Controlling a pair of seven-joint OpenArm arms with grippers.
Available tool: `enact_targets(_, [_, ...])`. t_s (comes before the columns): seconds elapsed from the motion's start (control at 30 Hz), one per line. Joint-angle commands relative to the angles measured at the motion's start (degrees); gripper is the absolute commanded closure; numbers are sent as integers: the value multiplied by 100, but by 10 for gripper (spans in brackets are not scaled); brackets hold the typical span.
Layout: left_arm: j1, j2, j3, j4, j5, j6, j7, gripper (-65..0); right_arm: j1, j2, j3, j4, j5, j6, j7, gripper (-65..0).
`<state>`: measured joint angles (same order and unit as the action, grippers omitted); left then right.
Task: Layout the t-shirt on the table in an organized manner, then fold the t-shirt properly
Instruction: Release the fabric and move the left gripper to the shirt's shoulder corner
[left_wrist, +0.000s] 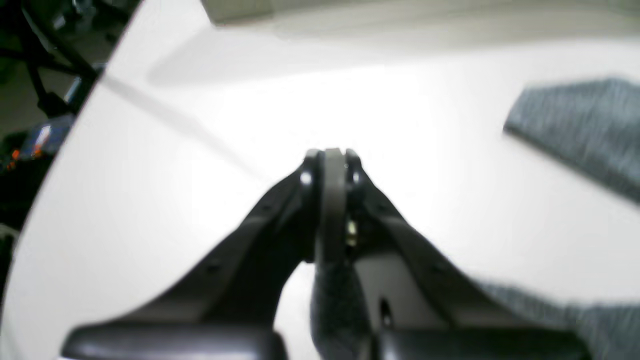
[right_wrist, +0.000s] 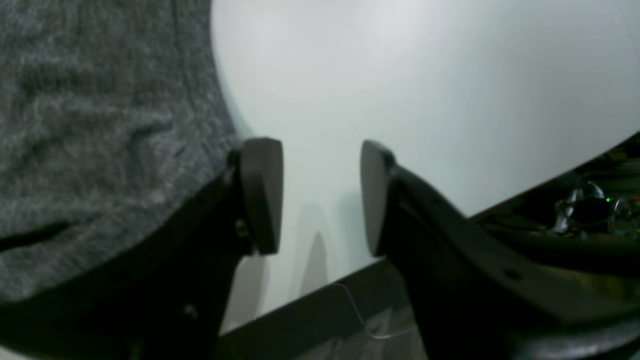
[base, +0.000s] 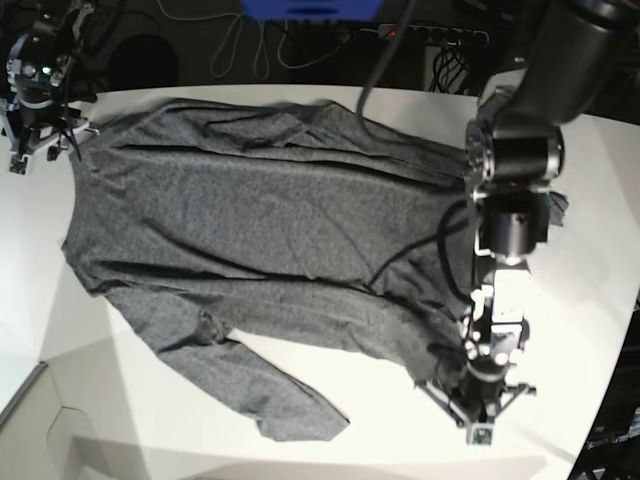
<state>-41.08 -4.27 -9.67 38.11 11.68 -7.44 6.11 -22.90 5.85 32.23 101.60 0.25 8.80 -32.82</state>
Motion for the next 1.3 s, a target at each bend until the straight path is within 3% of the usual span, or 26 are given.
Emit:
enact_targets(0.0, [-327,-17,-4,53,-30,37,-202,-10,-9,70,34,95,-21,-14,130,-261])
enact_targets(0.07, [-494,-17,-4,-88,-30,37,-193,-50,-9,70,34,95,-21,-14,130,-261])
enact_targets(0.27, [-916,10,-4,-1046,-21,37,-202,-268,-9,70,34,95,-21,-14,130,-261])
enact_targets(0.37, [-863,-25,-136,-1028,-30,37,-176,-313,-9,70,34,95,-21,-14,130,-261])
enact_targets(0.5, [-459,-25,-1130,-685,-21,19,-114,-313,8,70,34,95,-21,-14,130,-261])
enact_targets(0.6, [77,-25,-1516,-132,-3,-16,343,-313,8,70,34,95,-21,-14,130,-261])
enact_targets(0.8, [1748,36,-1516,2136,-30,-25,1556,-313,26,61,26,95,-21,-14,130,-261])
enact_targets(1.0, [2978,142,-1508,3613,-30,-34,2013,-312,70,70,-185,95,-21,-14,130,-261])
enact_targets(1.17, [3506,142,-1543,3921,-30,-623,2339,-312,61,70,-370,104,-21,-14,130,-261])
enact_targets(1.27, [3822,133,-1543,4141,-3,-763,2356,-312,61,70,-370,104,-21,-14,130,-261])
